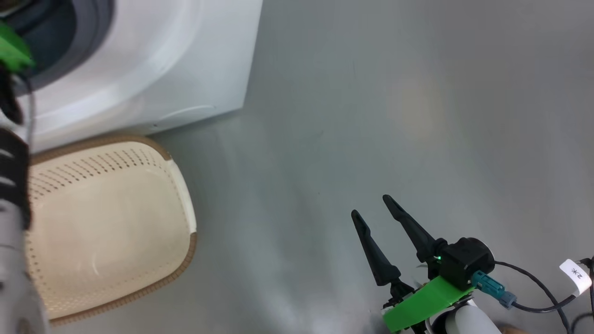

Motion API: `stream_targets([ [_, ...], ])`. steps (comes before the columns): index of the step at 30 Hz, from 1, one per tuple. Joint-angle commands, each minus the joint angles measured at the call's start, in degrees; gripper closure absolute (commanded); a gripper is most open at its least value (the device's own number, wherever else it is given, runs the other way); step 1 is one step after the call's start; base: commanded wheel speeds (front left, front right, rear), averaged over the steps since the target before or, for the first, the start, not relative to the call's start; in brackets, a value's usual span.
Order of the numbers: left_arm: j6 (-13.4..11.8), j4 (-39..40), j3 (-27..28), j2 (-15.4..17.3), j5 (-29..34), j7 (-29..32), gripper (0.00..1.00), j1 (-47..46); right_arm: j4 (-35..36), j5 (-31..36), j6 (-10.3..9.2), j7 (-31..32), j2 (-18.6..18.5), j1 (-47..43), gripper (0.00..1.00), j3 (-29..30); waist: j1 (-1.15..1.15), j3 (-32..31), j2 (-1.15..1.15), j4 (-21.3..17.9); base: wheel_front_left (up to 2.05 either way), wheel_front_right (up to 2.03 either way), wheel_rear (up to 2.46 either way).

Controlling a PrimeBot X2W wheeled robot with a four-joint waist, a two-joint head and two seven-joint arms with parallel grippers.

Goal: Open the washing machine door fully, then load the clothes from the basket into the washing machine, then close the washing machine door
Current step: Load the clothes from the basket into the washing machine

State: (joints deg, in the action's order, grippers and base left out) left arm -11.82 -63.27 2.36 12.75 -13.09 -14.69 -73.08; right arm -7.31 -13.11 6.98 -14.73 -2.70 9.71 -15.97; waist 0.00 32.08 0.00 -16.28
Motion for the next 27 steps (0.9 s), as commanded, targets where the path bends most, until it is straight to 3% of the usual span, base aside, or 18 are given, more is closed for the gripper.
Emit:
stream_targets([
  [1, 0.1, 1.8, 0.2, 1.3, 0.0, -0.3, 0.00, 3.1, 0.7, -0.1, 0.51, -0.3, -0.2, 0.0, 0.00, -1.3, 0.00, -4.2, 0.00, 1.9, 0.00, 0.00, 0.00],
  [8, 0.3, 5.8, 0.4, -2.3, 0.3, -0.3, 0.00, 14.4, -0.9, -0.6, 0.51, -0.3, -0.2, 0.1, 0.00, -0.5, 0.00, -11.4, 0.00, 4.9, 0.00, 0.00, 0.00],
  [16, 2.3, 13.9, -0.2, -6.6, 1.2, -0.3, 0.00, 29.7, -1.4, -0.2, 0.51, -0.3, -0.2, -1.1, 0.00, 1.6, 0.00, -18.0, 0.00, 8.8, 0.00, 0.00, 0.00],
  [27, 3.3, 27.3, 1.2, -9.3, -1.0, -0.3, 0.00, 47.6, -1.1, 0.8, 0.51, -0.3, -0.6, -3.6, 0.00, 4.7, 0.00, -22.9, 0.00, 12.4, 0.00, 0.00, 0.00],
])
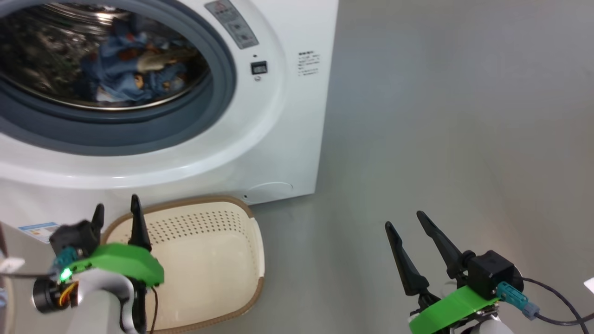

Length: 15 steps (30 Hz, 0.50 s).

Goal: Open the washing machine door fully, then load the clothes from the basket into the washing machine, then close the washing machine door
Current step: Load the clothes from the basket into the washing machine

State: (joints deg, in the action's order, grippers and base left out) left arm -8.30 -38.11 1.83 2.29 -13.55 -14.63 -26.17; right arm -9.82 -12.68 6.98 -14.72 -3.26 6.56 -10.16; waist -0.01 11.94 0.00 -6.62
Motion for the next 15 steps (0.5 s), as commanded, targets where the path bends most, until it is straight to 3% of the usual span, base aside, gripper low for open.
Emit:
stream_targets([
  [1, -0.3, 3.9, 2.0, 1.0, -0.9, -0.4, 0.00, 2.1, 1.5, 0.5, 0.51, -0.3, -0.2, -0.7, 0.00, -0.9, 0.01, -3.2, 0.00, 3.2, 0.00, 0.00, 0.00],
  [15, 0.6, 23.3, 0.2, 0.6, -0.7, -0.4, 0.00, 23.9, 1.8, 0.5, 0.51, -0.3, -1.2, -4.2, 0.00, -0.1, 0.01, -9.7, 0.00, 5.7, 0.00, 0.00, 0.00],
])
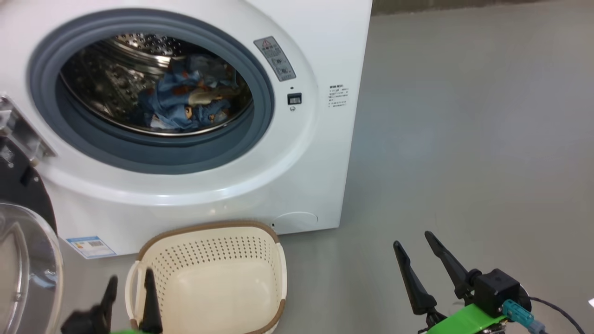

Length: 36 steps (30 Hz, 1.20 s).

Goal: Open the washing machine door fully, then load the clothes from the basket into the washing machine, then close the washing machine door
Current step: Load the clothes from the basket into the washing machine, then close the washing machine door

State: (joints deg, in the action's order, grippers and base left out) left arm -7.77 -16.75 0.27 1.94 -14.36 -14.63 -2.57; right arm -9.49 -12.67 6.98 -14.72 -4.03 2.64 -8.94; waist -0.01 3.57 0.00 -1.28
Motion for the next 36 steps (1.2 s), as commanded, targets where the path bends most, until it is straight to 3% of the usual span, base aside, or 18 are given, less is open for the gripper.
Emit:
stream_targets([
  [1, 0.3, 2.6, 1.7, 1.0, 0.1, -0.4, 0.00, 1.6, 1.5, 0.5, 0.51, -0.3, -0.5, -0.6, 0.00, -1.2, 0.01, -1.6, 0.00, 0.3, 0.00, 0.00, 0.00],
  [13, -0.4, 9.6, 1.0, 0.9, -1.3, -0.4, 0.00, 11.2, 2.2, 0.9, 0.51, -0.3, -1.5, -3.4, 0.00, 0.9, 0.01, -3.5, 0.00, 0.3, 0.00, 0.00, 0.00],
  [36, -1.6, 11.5, 0.7, 0.9, 0.0, -0.4, 0.00, 12.2, 2.2, 0.9, 0.51, -0.3, -1.1, -3.4, 0.00, 0.9, 0.01, -3.7, 0.00, -0.3, -0.16, 0.16, 0.00],
])
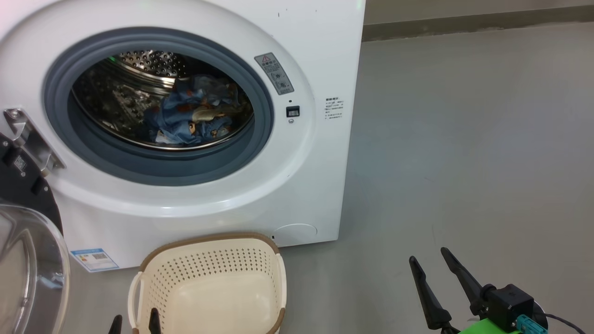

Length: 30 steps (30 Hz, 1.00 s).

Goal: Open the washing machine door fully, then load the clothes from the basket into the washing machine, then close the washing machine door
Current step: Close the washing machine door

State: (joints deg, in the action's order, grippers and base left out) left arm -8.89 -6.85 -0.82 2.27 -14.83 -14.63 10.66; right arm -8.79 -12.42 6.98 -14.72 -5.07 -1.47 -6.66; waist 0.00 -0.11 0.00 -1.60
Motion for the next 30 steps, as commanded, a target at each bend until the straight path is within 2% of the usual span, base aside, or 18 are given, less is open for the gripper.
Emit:
stream_targets([
  [1, -0.5, 1.5, 1.7, 0.6, 0.5, -0.4, 0.00, -1.0, 1.5, 0.6, 0.51, -0.3, -0.1, 0.7, 0.00, -1.3, 0.00, 0.0, 0.00, 0.0, -1.08, 1.08, 0.00],
  [17, -0.9, 2.0, 1.7, 0.6, 0.5, -0.4, 0.00, -1.3, 1.4, 0.6, 0.51, -0.3, 0.2, 0.7, 0.00, -1.6, 0.00, 0.4, 0.00, -0.1, -1.68, 1.68, 0.00],
  [30, -0.7, 2.3, 1.3, 0.6, 0.2, -0.4, 0.00, -1.3, 1.5, 0.6, 0.51, -0.3, 0.3, 0.6, 0.00, -1.7, 0.00, 0.7, 0.00, -0.3, -0.38, 0.38, 0.00],
])
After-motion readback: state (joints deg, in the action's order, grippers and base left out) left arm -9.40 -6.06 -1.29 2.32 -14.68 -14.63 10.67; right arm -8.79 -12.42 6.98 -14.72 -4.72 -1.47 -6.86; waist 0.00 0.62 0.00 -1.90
